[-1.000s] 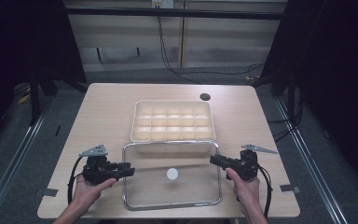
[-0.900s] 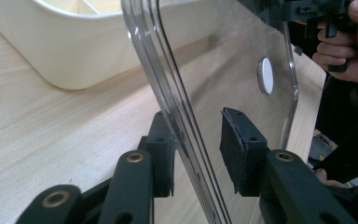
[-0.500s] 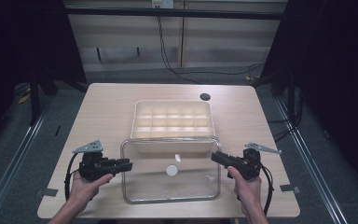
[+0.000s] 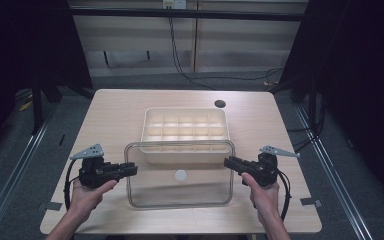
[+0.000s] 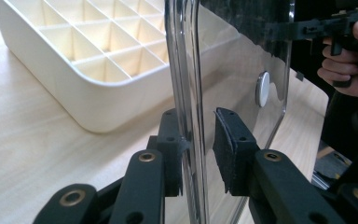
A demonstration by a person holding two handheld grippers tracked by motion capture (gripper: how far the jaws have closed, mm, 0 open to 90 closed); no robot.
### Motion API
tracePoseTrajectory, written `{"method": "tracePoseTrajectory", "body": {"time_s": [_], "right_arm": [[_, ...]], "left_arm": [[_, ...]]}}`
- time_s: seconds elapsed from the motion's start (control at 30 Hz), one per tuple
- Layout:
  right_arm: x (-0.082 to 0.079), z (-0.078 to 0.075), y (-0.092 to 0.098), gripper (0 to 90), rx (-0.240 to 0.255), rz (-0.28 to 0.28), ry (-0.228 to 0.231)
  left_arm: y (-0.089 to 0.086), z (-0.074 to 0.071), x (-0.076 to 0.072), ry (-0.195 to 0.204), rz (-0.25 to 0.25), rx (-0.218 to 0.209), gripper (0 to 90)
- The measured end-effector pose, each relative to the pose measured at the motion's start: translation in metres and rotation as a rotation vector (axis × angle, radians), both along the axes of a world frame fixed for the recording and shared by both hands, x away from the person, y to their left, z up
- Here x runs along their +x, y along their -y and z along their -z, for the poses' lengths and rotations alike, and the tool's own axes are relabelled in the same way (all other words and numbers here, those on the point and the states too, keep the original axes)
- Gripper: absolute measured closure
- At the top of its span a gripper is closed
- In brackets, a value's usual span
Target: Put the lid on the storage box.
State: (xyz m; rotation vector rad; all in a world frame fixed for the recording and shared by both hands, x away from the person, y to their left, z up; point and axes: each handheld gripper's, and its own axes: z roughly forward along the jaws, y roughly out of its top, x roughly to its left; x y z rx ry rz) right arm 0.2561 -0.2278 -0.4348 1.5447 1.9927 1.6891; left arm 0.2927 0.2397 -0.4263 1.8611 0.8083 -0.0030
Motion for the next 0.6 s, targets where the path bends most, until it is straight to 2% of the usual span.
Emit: {"method": "tracePoseTrajectory", "body": {"time_s": [0.07,0.23,0.43,0.6], "right_arm": [[0.001,-0.004,0.000,68.7,0.005,0.005,0.011],[0.008,-0.010,0.003,68.7,0.005,0.015,0.026],[0.015,-0.016,0.006,68.6,0.022,0.025,0.028],[0.020,-0.026,0.008,68.6,0.032,0.042,0.048]], "left_arm": [[0.001,-0.003,0.001,0.007,-0.004,-0.009,72.6],[0.005,-0.007,0.009,0.021,-0.010,0.006,71.9],[0.008,-0.017,0.016,0.040,-0.027,-0.029,72.0],[0.010,-0.024,0.020,0.054,-0.027,-0.035,71.9]]}}
